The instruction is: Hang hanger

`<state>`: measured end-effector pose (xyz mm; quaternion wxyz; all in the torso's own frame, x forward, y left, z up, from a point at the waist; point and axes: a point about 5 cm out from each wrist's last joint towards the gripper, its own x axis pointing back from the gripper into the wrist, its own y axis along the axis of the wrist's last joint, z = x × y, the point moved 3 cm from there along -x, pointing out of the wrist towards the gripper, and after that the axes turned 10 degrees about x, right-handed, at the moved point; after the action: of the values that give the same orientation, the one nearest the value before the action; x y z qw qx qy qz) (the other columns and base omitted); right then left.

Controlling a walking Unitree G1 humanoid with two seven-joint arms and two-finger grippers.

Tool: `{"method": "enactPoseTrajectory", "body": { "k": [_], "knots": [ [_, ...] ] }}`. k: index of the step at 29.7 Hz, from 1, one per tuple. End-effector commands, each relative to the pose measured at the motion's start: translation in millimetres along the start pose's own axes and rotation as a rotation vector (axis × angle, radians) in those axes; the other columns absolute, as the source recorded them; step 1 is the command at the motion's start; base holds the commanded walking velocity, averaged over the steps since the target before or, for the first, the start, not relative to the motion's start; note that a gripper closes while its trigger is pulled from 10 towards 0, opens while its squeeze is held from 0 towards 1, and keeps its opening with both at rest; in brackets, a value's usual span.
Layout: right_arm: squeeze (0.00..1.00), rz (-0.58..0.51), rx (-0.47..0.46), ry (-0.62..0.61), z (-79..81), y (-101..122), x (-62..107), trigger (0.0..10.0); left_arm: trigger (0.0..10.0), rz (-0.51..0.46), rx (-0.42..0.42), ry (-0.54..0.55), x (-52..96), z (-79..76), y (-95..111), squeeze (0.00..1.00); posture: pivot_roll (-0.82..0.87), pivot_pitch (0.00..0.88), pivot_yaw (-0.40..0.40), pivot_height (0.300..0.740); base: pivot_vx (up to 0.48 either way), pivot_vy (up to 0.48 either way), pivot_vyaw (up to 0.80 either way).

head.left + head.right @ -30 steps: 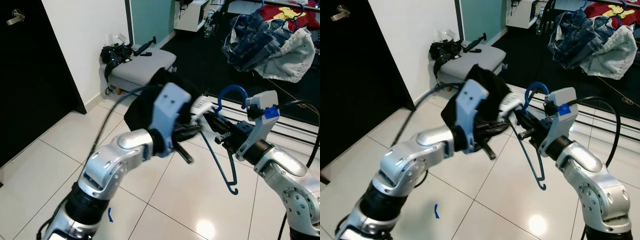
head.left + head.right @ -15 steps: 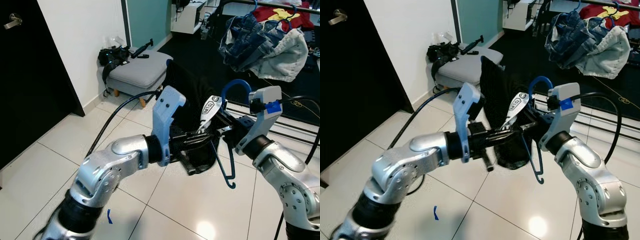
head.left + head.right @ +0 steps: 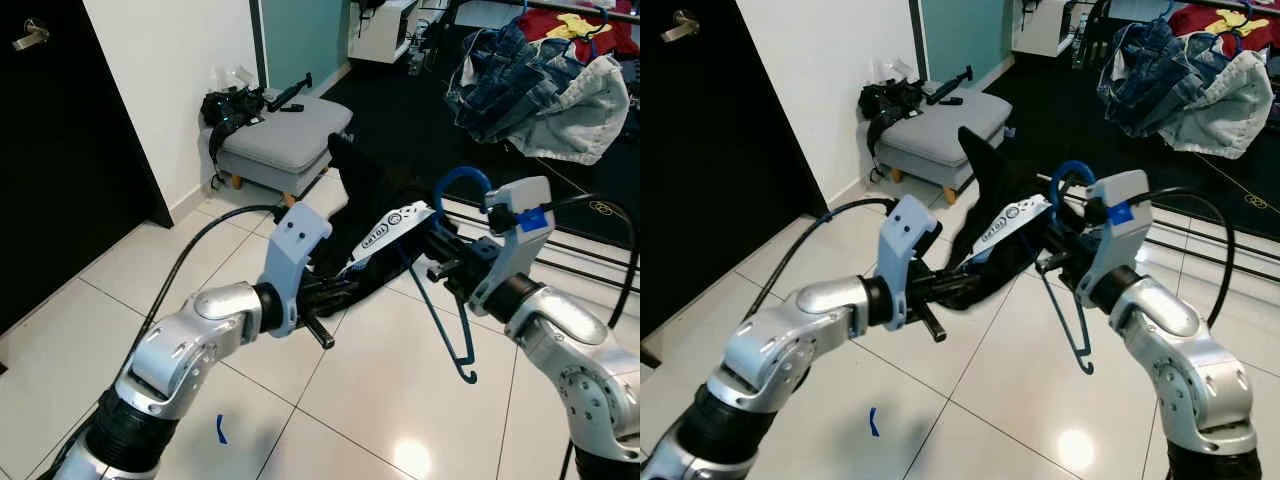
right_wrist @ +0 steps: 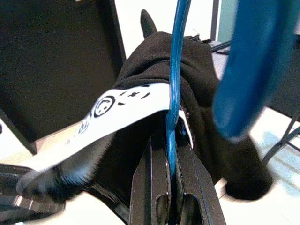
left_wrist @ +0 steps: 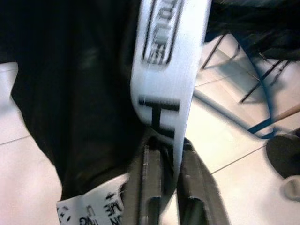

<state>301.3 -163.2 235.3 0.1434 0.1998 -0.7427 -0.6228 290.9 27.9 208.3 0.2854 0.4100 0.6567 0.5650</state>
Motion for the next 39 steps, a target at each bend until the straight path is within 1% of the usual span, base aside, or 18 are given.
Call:
{"method": "enactPoseTrajectory", "body": {
  "k": [1,2,5,9,11,12,17,18,19,20,22,23,24,27,32,36,38,39],
  "knots": [
    [0.0,0.014,-0.005,0.031,3.9,-2,-0.2,10.0,10.0,-0.014,0.051,-0.15,0.8,-26.9,-1,1.0,-0.03,0.12,0.036,0.74,0.0,0.0,0.0],
    [0.0,0.014,-0.005,0.031,3.9,-2,-0.2,10.0,10.0,-0.014,0.051,-0.15,0.8,-26.9,-1,1.0,-0.03,0.12,0.036,0.74,0.0,0.0,0.0],
    [0.0,0.007,-0.007,0.044,2.8,-2,1.8,10.0,10.0,-0.02,0.038,-0.342,18.7,-45.9,6,1.0,-0.03,0.121,0.035,0.74,0.0,0.0,0.0],
    [0.0,-0.014,-0.017,0.047,0.1,1,2.6,10.0,10.0,0.013,-0.007,-0.432,34.7,-49.2,6,1.0,-0.03,0.119,0.035,0.74,0.0,0.0,0.0],
    [0.0,-0.014,-0.017,0.047,0.1,1,2.6,10.0,10.0,0.013,-0.007,-0.432,34.7,-49.2,6,1.0,-0.03,0.119,0.035,0.74,0.0,0.0,0.0],
    [0.0,-0.035,-0.029,0.063,0.0,3,3.6,10.0,10.0,0.027,-0.025,-0.459,41.9,-49.1,5,1.0,-0.02,0.119,0.033,0.74,0.0,0.0,0.0],
    [0.0,-0.062,-0.047,0.098,0.4,6,6.8,10.0,10.0,0.018,-0.053,-0.45,47.5,-44.4,9,1.0,-0.02,0.12,0.031,0.74,0.0,0.0,0.0],
    [0.0,-0.1,-0.06,0.215,3.2,9,20.8,10.0,10.0,-0.028,-0.077,-0.386,50.2,-31.4,21,1.0,-0.02,0.119,0.027,0.74,0.0,0.0,0.0],
    [0.0,-0.1,-0.06,0.215,3.2,9,20.8,10.0,10.0,-0.028,-0.077,-0.386,50.2,-31.4,21,1.0,-0.02,0.119,0.027,0.74,0.0,0.0,0.0],
    [0.0,-0.119,-0.062,0.308,1.6,11,34.5,10.0,10.0,-0.122,-0.1,-0.294,56.0,-12.4,45,0.84,-0.03,0.118,0.023,0.74,0.0,0.0,0.0],
    [0.0,-0.119,-0.062,0.308,1.6,11,34.5,10.0,10.0,-0.122,-0.1,-0.294,56.0,-12.4,45,0.84,-0.03,0.118,0.023,0.74,0.0,0.0,0.0],
    [0.0,-0.128,-0.06,0.366,-1.9,13,44.0,10.0,10.0,-0.206,-0.115,-0.239,63.2,-1.0,65,0.45,-0.03,0.117,0.021,0.74,0.0,0.0,0.0],
    [0.0,-0.138,-0.063,0.412,-3.5,15,50.1,10.0,10.0,-0.26,-0.135,-0.209,69.6,4.2,78,0.0,-0.03,0.113,0.022,0.74,0.0,0.0,0.0],
    [0.0,-0.144,-0.066,0.428,-4.8,16,51.9,10.0,10.0,-0.284,-0.15,-0.201,73.4,5.3,85,0.0,-0.03,0.113,0.022,0.74,0.0,0.0,0.0],
    [0.0,-0.082,-0.075,0.558,7.1,5,58.6,10.0,10.0,-0.338,-0.21,-0.117,81.7,18.3,104,0.0,-0.03,0.111,0.024,0.74,0.0,0.0,0.0],
    [0.0,-0.044,-0.07,0.603,8.5,0,60.9,10.0,10.0,-0.331,-0.258,-0.097,87.3,23.2,111,0.0,-0.02,0.108,0.023,0.74,0.0,0.0,0.0],
    [0.0,-0.003,-0.033,0.646,2.6,-2,64.6,10.0,10.0,-0.248,-0.335,-0.149,93.0,18.8,108,0.0,-0.01,0.101,0.025,0.74,0.0,0.0,0.0],
    [0.0,-0.003,-0.033,0.646,2.6,-2,64.6,10.0,10.0,-0.248,-0.335,-0.149,93.0,18.8,108,0.0,-0.01,0.101,0.025,0.74,0.0,0.0,0.0]
  ]
}}
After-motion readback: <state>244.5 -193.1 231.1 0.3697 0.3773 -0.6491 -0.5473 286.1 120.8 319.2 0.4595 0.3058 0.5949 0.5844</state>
